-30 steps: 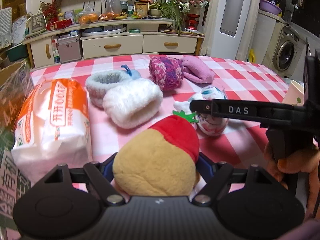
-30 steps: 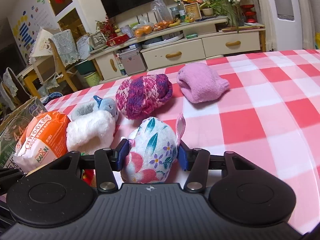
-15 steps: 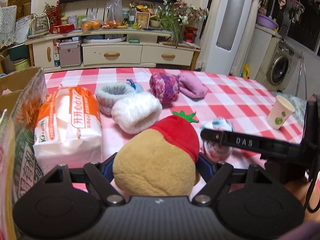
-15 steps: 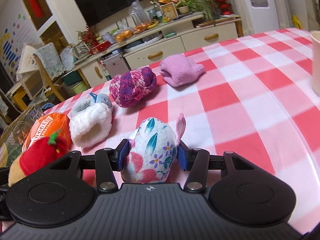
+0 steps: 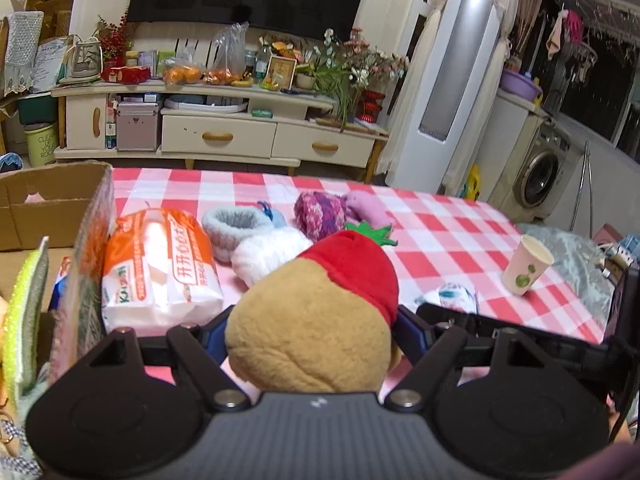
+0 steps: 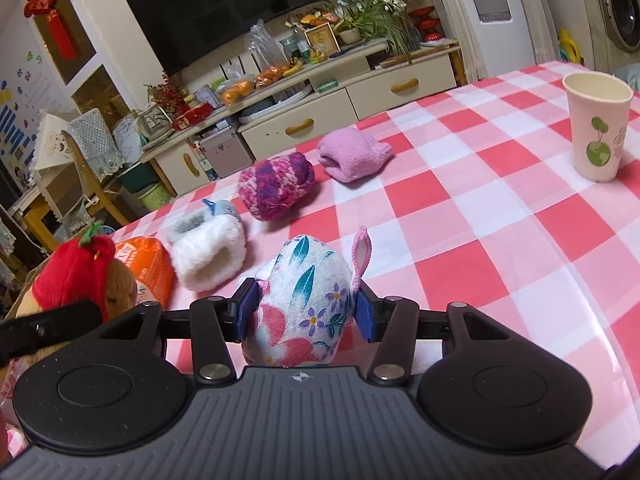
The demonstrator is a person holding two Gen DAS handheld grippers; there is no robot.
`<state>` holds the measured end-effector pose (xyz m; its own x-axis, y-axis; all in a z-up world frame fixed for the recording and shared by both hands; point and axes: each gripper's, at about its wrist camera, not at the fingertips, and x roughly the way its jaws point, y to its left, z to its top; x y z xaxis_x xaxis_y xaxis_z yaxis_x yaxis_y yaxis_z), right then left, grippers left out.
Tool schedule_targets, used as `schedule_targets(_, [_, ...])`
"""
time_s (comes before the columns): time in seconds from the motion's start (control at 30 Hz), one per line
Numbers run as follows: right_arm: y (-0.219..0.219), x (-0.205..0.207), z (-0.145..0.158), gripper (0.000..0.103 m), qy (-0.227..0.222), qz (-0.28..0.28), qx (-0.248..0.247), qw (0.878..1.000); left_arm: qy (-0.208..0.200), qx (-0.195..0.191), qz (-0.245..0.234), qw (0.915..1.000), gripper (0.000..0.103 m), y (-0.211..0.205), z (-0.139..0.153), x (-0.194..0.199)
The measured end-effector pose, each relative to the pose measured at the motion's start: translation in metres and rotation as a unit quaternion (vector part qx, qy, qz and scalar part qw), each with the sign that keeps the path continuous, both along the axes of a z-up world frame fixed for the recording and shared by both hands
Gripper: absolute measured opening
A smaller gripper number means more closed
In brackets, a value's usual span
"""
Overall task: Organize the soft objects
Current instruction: 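Carry both held plushes over the cardboard box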
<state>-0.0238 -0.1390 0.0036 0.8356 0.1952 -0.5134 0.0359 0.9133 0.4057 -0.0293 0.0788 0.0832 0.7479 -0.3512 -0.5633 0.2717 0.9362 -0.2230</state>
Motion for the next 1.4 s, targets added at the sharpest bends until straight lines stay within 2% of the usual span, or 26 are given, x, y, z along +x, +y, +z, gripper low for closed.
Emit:
schedule_targets(0.37, [0.027, -0.014, 0.031, 0.062, -0.033, 0.023, -0.010, 0.999, -0.039, -0.045, 0.022, 0.9980, 0.080, 0.035, 0.028, -0.016])
schedule_targets(0.63, [0.064, -0.013, 0.060, 0.062, -0.068, 0.069, -0.014, 0.995, -0.068, -0.067, 0.057, 0.9938, 0.080, 0.073, 0.045, -0.022])
schedule_targets(0.83, [0.101, -0.007, 0.075, 0.062, -0.091, 0.122, -0.014, 0.988, -0.083, -0.064, 0.097, 0.9897, 0.080, 0.106, 0.053, -0.027])
schedule_targets(1.07, [0.143, 0.004, 0.085, 0.062, -0.108, 0.196, -0.018, 0.975, -0.090, -0.057, 0.158, 0.9817, 0.080, 0.145, 0.055, -0.031])
schedule_targets(1.4, [0.183, 0.017, 0.071, 0.062, -0.090, 0.272, -0.029, 0.958, -0.083, -0.039, 0.214, 0.9724, 0.080, 0.185, 0.052, -0.026])
